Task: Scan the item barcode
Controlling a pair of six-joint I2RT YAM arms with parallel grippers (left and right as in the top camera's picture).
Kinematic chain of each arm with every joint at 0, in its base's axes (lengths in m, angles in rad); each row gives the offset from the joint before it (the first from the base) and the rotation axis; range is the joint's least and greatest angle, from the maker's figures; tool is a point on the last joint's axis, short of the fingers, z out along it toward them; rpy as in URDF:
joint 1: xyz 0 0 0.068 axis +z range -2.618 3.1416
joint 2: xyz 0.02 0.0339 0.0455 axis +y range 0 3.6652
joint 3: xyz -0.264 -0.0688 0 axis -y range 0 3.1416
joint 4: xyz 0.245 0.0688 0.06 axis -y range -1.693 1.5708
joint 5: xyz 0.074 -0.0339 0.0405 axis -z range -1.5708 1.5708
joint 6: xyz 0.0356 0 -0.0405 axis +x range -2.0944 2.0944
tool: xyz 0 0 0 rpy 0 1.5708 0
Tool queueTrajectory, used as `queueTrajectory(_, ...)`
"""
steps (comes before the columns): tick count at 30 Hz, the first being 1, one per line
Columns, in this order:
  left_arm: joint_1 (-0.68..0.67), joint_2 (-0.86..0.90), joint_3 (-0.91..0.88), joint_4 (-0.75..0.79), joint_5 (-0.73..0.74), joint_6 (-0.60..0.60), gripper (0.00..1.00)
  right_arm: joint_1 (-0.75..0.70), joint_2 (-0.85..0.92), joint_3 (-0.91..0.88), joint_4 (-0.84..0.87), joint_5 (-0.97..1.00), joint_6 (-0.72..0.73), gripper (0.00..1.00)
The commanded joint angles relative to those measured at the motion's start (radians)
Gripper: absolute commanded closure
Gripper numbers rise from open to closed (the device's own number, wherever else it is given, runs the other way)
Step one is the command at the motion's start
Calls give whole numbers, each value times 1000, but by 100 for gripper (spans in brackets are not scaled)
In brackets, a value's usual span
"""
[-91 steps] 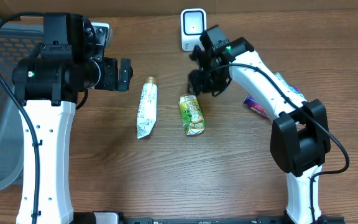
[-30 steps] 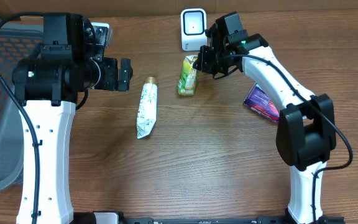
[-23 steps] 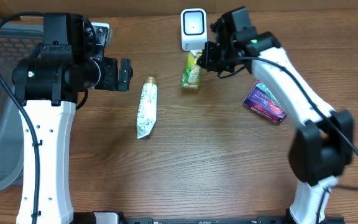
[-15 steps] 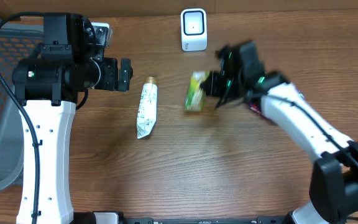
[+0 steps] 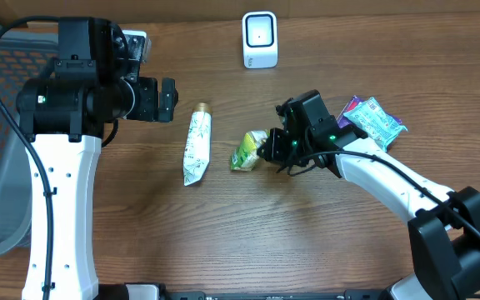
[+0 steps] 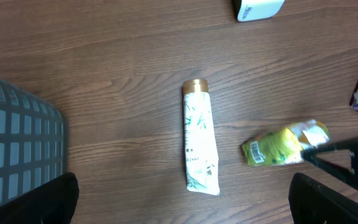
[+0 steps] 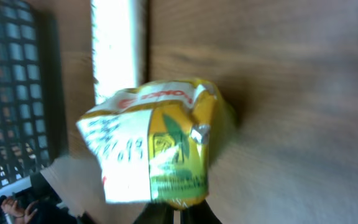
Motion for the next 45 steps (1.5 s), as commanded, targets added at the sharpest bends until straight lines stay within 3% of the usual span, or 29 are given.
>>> queueTrajectory(1,2,3,8,2,11,-6,0,9,2,-26,-108,2,4,96)
queueTrajectory(4,2,3,8,2,11,-6,1,9,2,-26,-194,-33,-56,85)
queueTrajectory(8,2,3,8,2,11,-6,1,9,2,-26,-320,-47,-157,55)
queueTrajectory(18,3,3,8,2,11,-6,1,-26,0,58,-444,1,-492,34)
queueTrajectory(22,3,3,8,2,11,-6,0,-72,0,134,-386,103,-536,30)
queueTrajectory(25,2,3,8,2,11,-6,0,-92,1,147,-241,153,-572,30)
queueTrajectory(28,2,3,8,2,11,-6,0,-93,24,145,-92,225,-615,16)
queueTrajectory(34,2,3,8,2,11,-6,0,-93,129,145,-20,222,-671,14)
queueTrajectory(40,2,3,8,2,11,-6,0,-116,140,146,-103,58,-638,15)
queueTrajectory(45,2,3,8,2,11,-6,0,-124,140,146,-274,-56,-639,21)
